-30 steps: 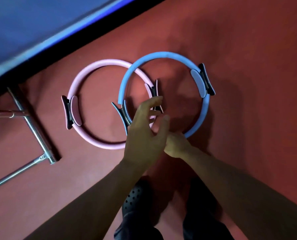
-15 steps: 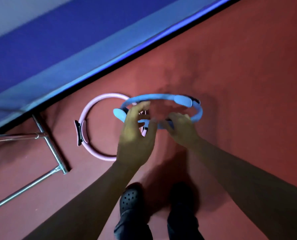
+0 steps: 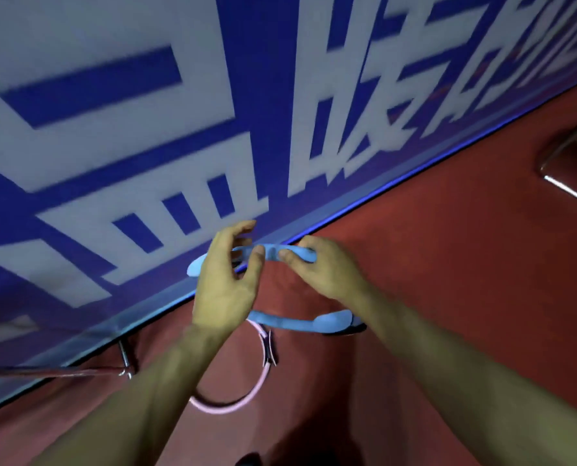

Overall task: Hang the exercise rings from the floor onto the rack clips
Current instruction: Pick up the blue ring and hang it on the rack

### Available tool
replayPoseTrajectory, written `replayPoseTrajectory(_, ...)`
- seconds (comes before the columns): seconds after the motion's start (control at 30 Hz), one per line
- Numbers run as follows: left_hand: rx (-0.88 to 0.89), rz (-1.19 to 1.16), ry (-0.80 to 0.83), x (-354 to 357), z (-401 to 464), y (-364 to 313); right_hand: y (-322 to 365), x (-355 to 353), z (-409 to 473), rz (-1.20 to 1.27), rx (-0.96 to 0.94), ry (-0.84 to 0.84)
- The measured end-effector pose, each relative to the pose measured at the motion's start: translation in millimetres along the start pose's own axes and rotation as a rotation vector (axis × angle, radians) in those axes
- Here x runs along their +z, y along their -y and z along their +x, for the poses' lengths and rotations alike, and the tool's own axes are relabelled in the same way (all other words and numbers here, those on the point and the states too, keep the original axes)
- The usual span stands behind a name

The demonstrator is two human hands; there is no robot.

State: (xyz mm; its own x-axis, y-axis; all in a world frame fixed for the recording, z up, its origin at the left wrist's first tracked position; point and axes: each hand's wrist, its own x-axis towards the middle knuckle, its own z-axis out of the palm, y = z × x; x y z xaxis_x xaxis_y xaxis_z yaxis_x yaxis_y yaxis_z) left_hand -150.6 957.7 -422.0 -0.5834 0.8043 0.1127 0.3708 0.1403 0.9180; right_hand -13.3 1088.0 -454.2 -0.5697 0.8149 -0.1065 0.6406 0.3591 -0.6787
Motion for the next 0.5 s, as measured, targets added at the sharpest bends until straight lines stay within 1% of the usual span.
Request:
replayPoseTrajectory(0.17,0.191,0.082,-0.104,-77,4,-152,142,-127,-34,-0.102,-0.185,0.002)
replayPoseTrajectory(0.27,0.285,0.141,-0.172,-133,-7,-232,224,-189,-65,-0.092,-0.308,-0.006)
replayPoseTrajectory(0.37,0.348,0.230,-0.244,-191,-30,-297,301,-232,-100,-0.087,-0.411,0.012)
replayPoseTrajectory(0.5,0.457,0.328,-0.332,-262,-71,-363,388,-265,-150,-0.071,-0.527,-0.010)
